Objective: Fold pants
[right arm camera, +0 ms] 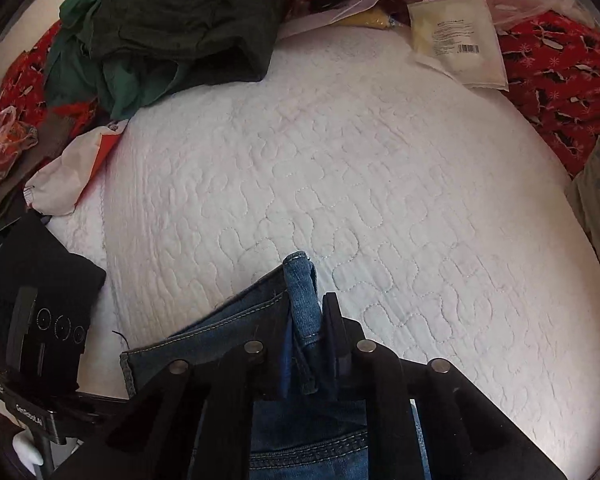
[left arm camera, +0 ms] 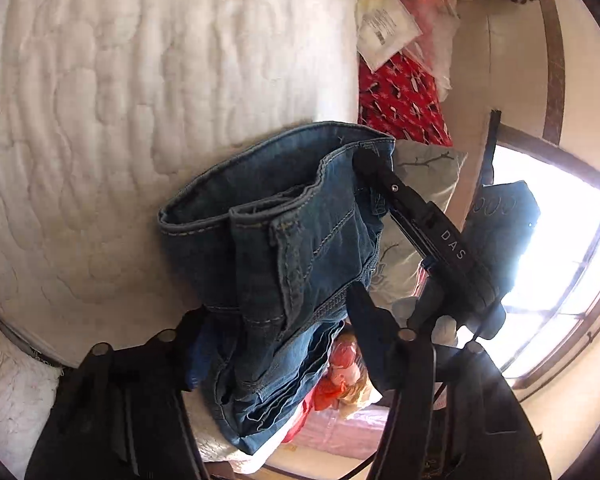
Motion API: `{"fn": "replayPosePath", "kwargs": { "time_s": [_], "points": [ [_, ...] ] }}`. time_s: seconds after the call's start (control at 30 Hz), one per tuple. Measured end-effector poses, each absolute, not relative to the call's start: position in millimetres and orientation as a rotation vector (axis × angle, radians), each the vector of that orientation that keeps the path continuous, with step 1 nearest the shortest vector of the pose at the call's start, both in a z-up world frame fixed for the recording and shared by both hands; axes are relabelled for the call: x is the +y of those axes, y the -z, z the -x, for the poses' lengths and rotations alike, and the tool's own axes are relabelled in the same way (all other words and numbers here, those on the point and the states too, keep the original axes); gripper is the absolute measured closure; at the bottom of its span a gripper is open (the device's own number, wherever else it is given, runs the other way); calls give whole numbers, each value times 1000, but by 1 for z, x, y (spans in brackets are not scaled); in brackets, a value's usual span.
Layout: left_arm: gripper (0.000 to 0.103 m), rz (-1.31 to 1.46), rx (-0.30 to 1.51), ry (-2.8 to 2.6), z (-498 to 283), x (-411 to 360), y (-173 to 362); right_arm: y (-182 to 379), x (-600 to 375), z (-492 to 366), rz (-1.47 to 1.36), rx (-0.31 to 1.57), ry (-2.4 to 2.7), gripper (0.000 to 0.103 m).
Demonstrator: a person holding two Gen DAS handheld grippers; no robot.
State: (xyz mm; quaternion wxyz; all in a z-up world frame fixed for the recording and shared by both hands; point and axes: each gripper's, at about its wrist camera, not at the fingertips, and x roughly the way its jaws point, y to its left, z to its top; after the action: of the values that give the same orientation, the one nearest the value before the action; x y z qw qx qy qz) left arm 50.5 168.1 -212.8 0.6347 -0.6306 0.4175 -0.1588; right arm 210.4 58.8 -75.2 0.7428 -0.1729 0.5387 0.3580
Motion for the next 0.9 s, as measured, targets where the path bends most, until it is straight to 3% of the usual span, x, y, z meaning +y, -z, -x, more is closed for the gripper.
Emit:
{"fn": "replayPosePath", "kwargs": {
  "time_s": [0.27,0.53,0.73,0.9],
  "points": [
    [48,1029,863,419,-43,130,123,-1,-13,-193,121,1048,-781,90],
    [48,571,840,614,-33,6,55,-42,-165,-146,-143,936,-682,89],
    [46,226,1025,746,-21,-129,93,18,-300,-98,-307,1005,-419,80],
    [46,-43,1198,732,4,-190,147,80,-369,-50,-397,1140,-169,80]
  ]
}}
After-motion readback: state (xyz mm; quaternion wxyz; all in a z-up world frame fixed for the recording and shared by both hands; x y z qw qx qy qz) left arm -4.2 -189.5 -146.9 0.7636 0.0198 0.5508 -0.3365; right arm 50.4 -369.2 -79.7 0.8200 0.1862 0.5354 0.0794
